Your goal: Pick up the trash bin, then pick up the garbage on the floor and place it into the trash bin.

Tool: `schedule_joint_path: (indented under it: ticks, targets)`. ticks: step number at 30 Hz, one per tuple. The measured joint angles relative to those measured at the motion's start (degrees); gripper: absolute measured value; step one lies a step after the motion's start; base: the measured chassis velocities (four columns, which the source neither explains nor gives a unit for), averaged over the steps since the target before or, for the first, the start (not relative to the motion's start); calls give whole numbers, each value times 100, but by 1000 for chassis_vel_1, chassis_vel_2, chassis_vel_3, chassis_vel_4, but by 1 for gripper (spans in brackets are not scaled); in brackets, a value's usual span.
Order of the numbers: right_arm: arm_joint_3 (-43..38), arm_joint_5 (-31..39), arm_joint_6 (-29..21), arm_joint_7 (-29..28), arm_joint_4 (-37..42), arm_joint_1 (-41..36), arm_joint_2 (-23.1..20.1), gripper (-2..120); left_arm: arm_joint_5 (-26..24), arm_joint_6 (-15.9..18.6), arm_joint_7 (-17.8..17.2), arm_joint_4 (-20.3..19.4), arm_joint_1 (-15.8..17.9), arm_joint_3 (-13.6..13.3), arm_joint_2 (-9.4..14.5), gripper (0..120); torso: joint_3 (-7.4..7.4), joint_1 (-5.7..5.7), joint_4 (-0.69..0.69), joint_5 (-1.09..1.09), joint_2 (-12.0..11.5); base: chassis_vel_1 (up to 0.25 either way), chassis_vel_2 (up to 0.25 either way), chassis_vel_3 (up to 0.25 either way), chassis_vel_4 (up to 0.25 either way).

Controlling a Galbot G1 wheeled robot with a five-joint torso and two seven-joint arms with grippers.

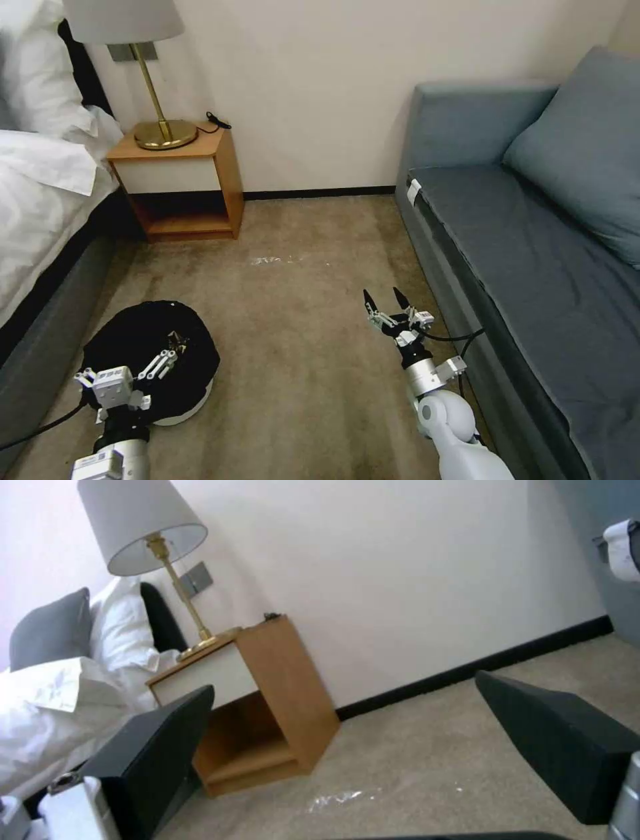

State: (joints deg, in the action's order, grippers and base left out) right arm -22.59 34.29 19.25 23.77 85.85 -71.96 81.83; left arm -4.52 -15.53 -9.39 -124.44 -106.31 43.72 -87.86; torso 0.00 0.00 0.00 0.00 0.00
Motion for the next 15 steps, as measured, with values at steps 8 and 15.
schedule_joint_path:
  ticks: [8, 15]
  targets:
    - [10, -6, 1, -3, 3, 3, 0, 100, -13, 6, -3, -5, 3, 3, 3, 100, 0, 0, 0, 0, 0, 0, 0, 0, 0]
    - [13, -9, 1, -6, 3, 7, -2, 100, -21, 16, -19, -7, 5, 5, 6, 100, 0, 0, 0, 0, 0, 0, 0, 0, 0]
